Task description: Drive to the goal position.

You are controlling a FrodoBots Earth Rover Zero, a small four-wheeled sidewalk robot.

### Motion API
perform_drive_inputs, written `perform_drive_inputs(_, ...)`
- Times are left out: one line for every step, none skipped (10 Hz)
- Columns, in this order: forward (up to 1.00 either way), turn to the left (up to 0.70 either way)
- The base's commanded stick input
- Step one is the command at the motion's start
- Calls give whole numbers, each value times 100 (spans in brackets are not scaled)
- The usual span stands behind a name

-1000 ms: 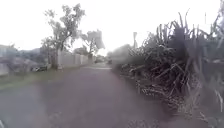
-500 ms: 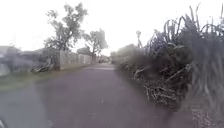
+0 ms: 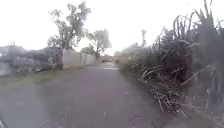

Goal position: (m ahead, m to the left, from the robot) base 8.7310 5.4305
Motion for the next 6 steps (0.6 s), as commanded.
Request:
perform_drive_inputs(70,0)
perform_drive_inputs(70,0)
perform_drive_inputs(70,0)
perform_drive_inputs(70,0)
perform_drive_inputs(70,0)
perform_drive_inputs(70,0)
